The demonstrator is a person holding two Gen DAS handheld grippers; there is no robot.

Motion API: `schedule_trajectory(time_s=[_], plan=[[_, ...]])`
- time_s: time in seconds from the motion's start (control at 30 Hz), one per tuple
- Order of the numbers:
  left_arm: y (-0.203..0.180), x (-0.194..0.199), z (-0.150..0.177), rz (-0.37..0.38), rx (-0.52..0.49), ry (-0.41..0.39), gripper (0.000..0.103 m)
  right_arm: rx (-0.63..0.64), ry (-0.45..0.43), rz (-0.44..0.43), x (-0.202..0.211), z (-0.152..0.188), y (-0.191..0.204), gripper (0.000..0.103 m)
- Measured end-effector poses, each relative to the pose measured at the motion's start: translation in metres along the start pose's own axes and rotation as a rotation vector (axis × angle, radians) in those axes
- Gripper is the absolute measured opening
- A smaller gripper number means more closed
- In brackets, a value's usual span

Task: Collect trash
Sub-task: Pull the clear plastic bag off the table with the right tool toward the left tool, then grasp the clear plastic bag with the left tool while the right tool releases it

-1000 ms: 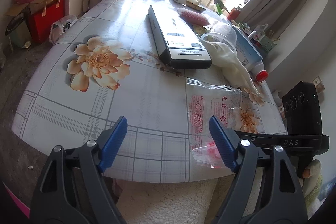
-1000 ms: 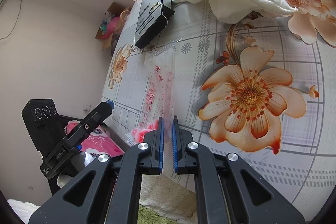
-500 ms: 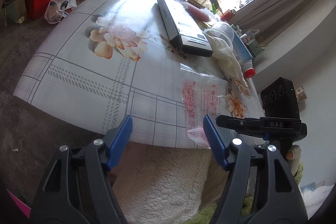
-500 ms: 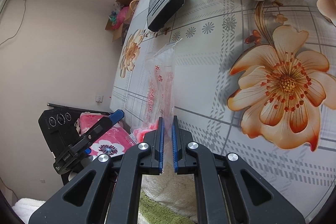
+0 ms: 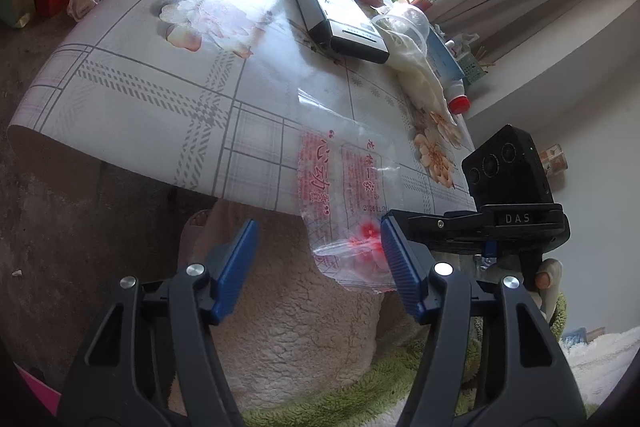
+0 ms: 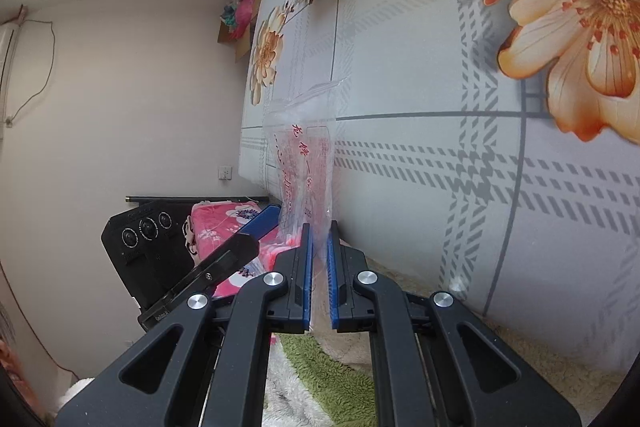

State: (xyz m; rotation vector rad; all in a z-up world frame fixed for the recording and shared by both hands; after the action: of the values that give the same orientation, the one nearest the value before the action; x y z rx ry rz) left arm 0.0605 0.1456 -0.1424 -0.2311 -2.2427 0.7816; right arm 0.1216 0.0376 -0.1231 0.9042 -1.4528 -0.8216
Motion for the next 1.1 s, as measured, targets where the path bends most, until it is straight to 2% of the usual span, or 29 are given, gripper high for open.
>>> schedule_trajectory(time_s=[0.2,0.27,0.33,0.47,0.57,0.83,0.97,1.03,1.1], plan=[[0.003,-0.015,0.005,0.057,0.108,0.031,0.039,-0.056,0.004,-0.035,0.001,0.005,0.006,0.007],[0.001,-0.016,0.006,0.061,0.107,0.032,0.031,-0.062,0.007,-0.044,0.000,0.008,0.009,0.007],[-0.002,-0.012,0.004,0.051,0.084,0.011,0.028,-0.052,0.005,-0.042,0.002,0.014,0.010,0.007],[-0.003,-0.004,0.001,0.030,0.068,-0.009,0.014,-0.021,0.007,-0.040,0.008,0.016,0.015,0.007],[-0.003,0.003,-0.002,0.025,0.060,-0.028,0.007,0.008,0.011,-0.038,0.005,0.013,0.022,0.009],[-0.028,0.026,-0.021,0.049,-0.019,-0.095,0.002,0.074,-0.039,-0.069,0.018,-0.003,0.048,0.011],[-0.043,0.026,-0.031,0.075,-0.043,-0.121,0.001,0.125,-0.090,-0.045,0.032,-0.011,0.056,0.014],[-0.049,0.021,-0.034,0.074,-0.058,-0.126,0.000,0.152,-0.125,-0.016,0.039,-0.017,0.057,0.026],[-0.055,0.016,-0.038,0.079,-0.077,-0.139,0.000,0.181,-0.157,0.018,0.045,-0.019,0.057,0.034]])
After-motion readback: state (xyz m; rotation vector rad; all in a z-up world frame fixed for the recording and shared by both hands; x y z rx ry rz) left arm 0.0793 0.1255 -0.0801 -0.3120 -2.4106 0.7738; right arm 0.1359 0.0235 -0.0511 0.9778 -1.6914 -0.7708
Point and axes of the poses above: each gripper's, at about its wrist camera, not at the fingertips, and x roughly against the way its jaws point, y to its left, z to its underside, the point moved 9 cm from there along -x, roughly the way its jaws point, and after that the axes turned 13 degrees about -y, right-handed, at the moved point
